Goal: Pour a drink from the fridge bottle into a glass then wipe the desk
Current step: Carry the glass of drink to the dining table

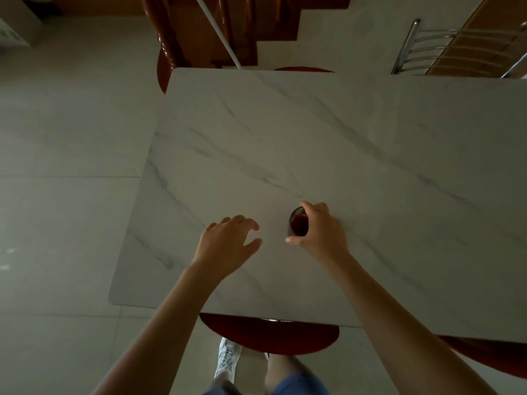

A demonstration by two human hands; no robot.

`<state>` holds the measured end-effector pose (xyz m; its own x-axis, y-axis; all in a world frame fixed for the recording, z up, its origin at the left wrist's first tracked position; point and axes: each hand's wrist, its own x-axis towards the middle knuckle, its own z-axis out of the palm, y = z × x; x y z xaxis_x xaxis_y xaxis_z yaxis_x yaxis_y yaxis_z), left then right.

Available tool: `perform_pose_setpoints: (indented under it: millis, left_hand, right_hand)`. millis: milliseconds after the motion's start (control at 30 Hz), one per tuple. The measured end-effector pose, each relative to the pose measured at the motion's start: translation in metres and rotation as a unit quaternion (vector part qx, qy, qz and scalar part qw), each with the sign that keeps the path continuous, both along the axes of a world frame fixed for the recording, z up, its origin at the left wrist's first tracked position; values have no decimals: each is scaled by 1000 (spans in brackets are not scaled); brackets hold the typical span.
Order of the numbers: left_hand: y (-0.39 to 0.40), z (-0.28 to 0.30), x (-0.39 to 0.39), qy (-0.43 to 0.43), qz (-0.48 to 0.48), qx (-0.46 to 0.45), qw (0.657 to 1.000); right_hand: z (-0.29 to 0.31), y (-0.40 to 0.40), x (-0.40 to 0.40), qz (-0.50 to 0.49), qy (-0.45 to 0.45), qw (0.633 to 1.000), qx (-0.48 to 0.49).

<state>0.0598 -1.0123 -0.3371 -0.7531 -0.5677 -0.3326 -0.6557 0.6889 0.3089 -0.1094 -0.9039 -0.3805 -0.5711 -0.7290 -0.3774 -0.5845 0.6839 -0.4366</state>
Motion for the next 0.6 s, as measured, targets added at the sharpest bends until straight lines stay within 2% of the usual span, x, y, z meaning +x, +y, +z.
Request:
perform_pose_setpoints:
  millis: [167, 400, 600]
  left_hand:
    - [2, 2, 13, -6, -4, 2, 1000]
    - [3, 12, 48, -8, -4, -2, 1000]
    - [-2, 33, 86, 38, -25, -21, 999]
  right_hand:
    - [-5, 3, 1, 8, 10, 999, 38]
    - [-1, 12, 7, -34, -31, 998, 35]
    - [41, 17, 29, -99, 93, 989, -65]
